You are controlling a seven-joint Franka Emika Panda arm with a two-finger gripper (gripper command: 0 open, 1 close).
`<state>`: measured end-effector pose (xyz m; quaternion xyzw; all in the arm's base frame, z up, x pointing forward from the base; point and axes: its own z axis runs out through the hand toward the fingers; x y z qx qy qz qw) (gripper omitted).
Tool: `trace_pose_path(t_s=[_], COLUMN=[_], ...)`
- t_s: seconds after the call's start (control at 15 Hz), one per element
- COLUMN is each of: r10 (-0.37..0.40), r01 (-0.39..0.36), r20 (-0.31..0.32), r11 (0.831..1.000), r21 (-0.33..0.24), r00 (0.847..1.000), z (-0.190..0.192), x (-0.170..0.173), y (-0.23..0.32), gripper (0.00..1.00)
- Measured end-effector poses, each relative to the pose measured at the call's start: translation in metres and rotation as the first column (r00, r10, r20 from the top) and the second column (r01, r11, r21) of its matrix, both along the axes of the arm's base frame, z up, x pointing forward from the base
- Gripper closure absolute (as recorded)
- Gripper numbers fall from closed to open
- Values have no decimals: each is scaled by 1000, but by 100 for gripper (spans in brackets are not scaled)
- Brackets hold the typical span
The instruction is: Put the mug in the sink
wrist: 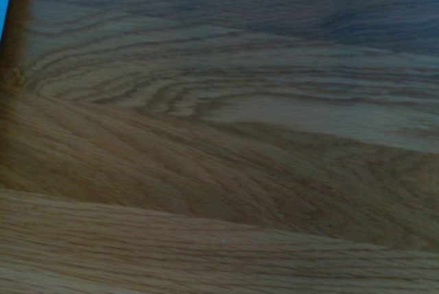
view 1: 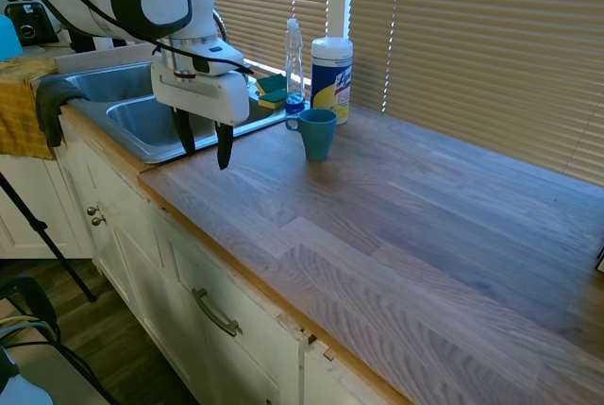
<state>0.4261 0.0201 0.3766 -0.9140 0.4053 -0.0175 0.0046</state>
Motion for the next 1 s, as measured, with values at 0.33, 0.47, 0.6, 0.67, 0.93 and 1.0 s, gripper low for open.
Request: trace_pose_path(t_s=[0.33, 0.47, 0.6, 0.67, 0.93, 1.0], r10=[-5, -31, -68, -84, -148, -162], r01=[5, 31, 68, 83, 142, 154], r20=[14, 43, 76, 95, 149, 152], r11=[1000, 1000, 998, 996, 989, 986], r21=[-1, 3, 12, 17, 51, 62], r00=[1000, 999, 995, 992, 978, 975], z=[7, 23, 42, 52, 84, 84], x=[5, 14, 25, 31, 79, 96], y=[-3, -14, -32, -40, -69, -74], gripper=[0, 0, 0, 0, 0, 0])
